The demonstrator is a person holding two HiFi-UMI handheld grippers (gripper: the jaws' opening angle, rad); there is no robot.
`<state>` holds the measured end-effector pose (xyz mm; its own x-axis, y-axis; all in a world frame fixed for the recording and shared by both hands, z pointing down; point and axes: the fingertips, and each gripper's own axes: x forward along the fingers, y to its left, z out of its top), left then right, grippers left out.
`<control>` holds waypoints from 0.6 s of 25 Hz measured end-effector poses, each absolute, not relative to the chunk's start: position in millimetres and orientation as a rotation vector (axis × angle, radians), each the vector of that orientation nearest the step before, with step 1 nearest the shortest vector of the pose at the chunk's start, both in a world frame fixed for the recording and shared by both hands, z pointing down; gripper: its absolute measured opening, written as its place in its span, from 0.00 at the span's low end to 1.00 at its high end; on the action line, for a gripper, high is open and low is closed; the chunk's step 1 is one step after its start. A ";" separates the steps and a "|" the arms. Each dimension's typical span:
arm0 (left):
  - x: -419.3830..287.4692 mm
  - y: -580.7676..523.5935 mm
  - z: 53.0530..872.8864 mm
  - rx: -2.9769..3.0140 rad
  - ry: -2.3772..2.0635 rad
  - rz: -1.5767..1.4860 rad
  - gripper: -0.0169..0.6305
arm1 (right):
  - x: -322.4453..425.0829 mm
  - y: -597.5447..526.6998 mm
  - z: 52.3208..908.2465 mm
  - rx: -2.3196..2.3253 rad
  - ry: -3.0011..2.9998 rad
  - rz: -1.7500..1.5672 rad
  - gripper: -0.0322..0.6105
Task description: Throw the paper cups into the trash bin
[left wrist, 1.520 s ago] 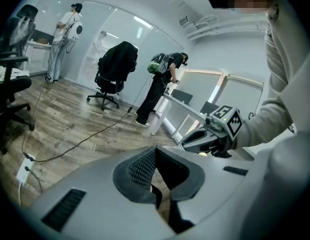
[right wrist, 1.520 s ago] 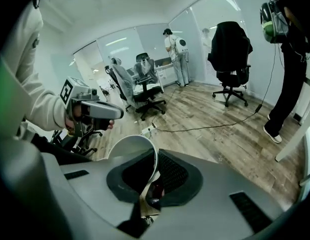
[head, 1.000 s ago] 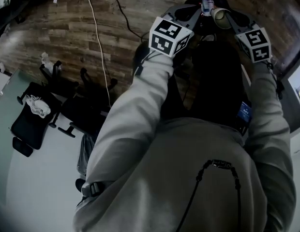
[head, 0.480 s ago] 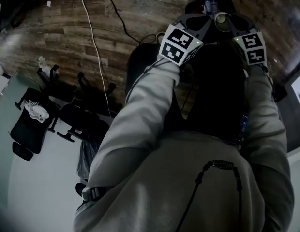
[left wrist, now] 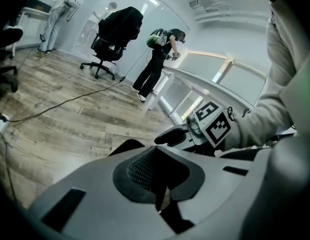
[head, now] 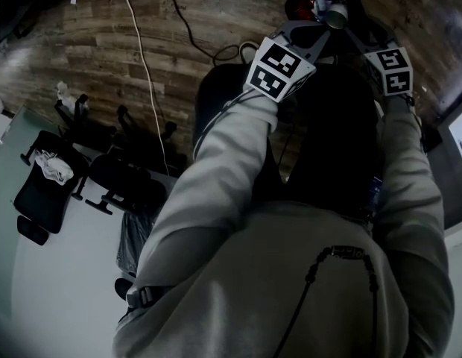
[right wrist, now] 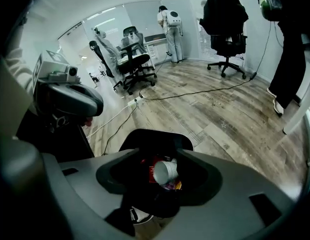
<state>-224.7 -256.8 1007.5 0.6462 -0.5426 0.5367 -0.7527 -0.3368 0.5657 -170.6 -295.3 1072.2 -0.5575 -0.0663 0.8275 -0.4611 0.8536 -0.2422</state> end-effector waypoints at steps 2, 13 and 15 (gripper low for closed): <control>-225.9 -256.5 1005.3 1.992 -1.021 0.272 0.03 | -169.2 -296.3 1067.1 0.393 -2.125 0.556 0.38; -223.1 -257.2 994.3 1.977 -1.034 0.251 0.03 | -166.1 -288.9 1056.0 0.406 -2.125 0.526 0.38; -223.5 -251.0 981.9 1.957 -1.032 0.219 0.03 | -163.7 -289.7 1041.0 0.417 -2.125 0.528 0.38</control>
